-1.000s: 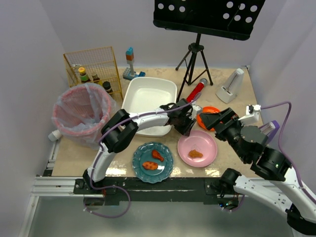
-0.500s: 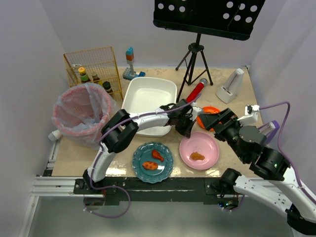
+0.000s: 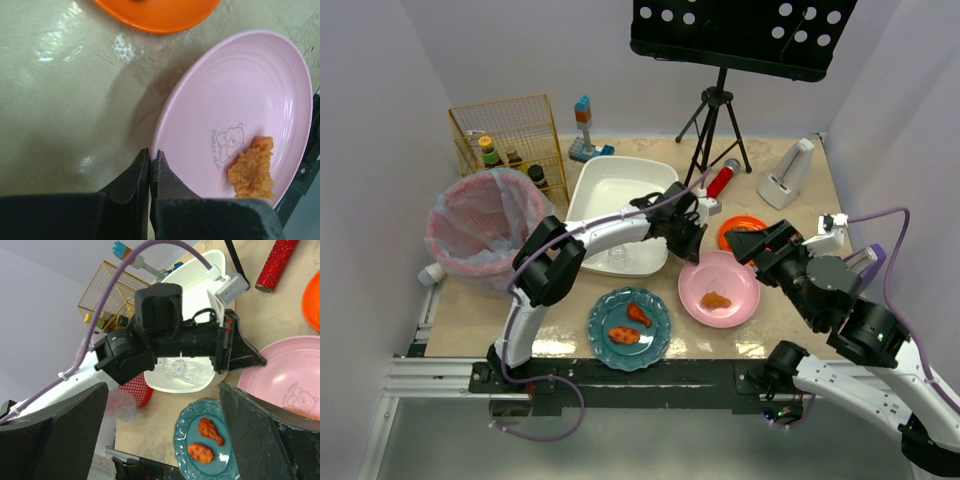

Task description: Clear the kitchen counter

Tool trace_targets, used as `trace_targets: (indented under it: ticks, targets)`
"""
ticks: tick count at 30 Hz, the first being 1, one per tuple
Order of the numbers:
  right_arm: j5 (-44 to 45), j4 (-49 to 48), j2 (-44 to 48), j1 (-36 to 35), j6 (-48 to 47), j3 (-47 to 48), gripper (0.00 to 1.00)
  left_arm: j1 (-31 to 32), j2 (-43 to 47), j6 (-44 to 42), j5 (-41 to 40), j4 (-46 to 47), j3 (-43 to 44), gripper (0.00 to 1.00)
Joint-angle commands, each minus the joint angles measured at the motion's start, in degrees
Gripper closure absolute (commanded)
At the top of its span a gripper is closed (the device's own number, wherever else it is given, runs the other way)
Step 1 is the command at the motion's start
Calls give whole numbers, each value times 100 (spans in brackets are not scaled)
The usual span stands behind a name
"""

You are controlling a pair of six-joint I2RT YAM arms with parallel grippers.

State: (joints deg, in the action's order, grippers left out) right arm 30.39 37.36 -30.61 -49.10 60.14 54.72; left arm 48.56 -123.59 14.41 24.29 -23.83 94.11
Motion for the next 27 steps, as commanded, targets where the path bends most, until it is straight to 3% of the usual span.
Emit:
trace_targets:
  ticks: [1, 6, 13, 27]
  targets:
    - [133, 78, 73, 15, -11, 48, 2, -197, 599, 141, 207, -305, 599, 100]
    - [221, 166, 20, 15, 50, 92, 1, -434, 809, 97, 128, -877, 899, 100]
    - [248, 280, -279, 15, 33, 197, 2, -812, 1556, -105, -373, -1518, 688, 100]
    - [29, -106, -929, 15, -152, -84, 2, -1138, 2269, -527, -198, -2415, 662, 100]
